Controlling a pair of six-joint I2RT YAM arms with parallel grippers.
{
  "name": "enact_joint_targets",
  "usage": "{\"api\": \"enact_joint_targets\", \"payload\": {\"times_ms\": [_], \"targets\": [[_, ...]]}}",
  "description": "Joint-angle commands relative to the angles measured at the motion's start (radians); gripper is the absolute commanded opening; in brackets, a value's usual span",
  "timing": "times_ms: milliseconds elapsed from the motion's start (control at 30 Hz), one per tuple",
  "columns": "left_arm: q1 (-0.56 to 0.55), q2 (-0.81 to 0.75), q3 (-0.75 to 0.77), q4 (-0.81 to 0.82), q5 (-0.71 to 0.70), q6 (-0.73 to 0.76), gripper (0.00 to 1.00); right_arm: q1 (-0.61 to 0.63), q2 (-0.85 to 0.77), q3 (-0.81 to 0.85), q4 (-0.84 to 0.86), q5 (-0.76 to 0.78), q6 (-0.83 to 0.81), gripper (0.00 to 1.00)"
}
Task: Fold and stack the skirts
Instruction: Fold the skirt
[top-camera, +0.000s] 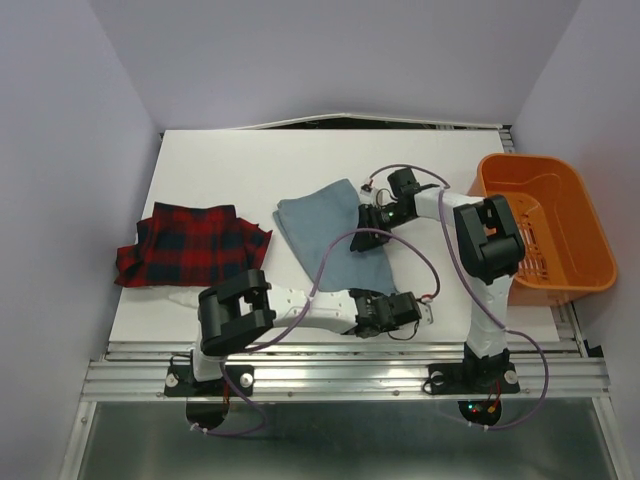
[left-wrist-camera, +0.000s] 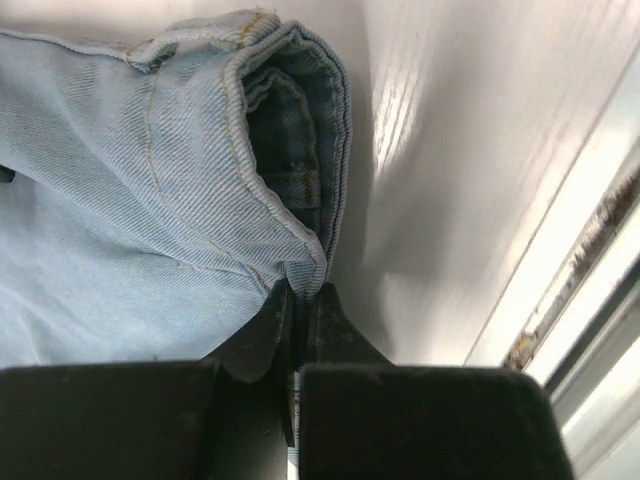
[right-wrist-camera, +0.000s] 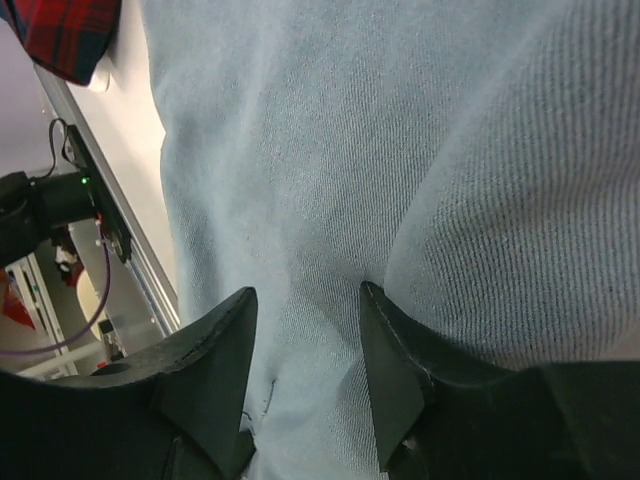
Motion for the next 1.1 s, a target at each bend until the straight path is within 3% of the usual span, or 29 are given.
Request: {"api": "enact_joint_targets", "payload": {"times_ms": [0, 133, 367, 533, 700, 833, 1067], "targets": [[0.056, -0.125, 0.097, -0.14, 0.201, 0.035, 0.0, 0.022, -0.012, -0.065, -0.006, 0.042, -0.125, 0.52], [0.122, -0.186, 0.18, -0.226, 0.419, 0.095, 0.0, 0.033, -0.055, -0.133, -0.05, 0.029, -0.188, 0.51], [0.141, -0.292, 0.202, -0.291, 0.589, 0.178, 0.0, 0.065, -0.2, -0.237, -0.173, 0.011, -0.308, 0.51], [0.139, -0.358, 0.16, -0.334, 0.746, 0.238, 0.0, 0.065, -0.266, -0.09, -0.225, 0.039, -0.298, 0.56], [0.141, -0.398, 0.171, -0.358, 0.836, 0.255, 0.0, 0.065, -0.178, 0.131, -0.219, -0.046, -0.232, 0.57], [0.144, -0.393, 0.189, -0.382, 0.87, 0.266, 0.0, 0.065, -0.073, 0.273, -0.164, -0.014, -0.196, 0.59], [0.196, -0.372, 0.232, -0.403, 0.933, 0.264, 0.0, 0.074, 0.12, 0.329, -0.149, 0.005, -0.264, 0.63]]}}
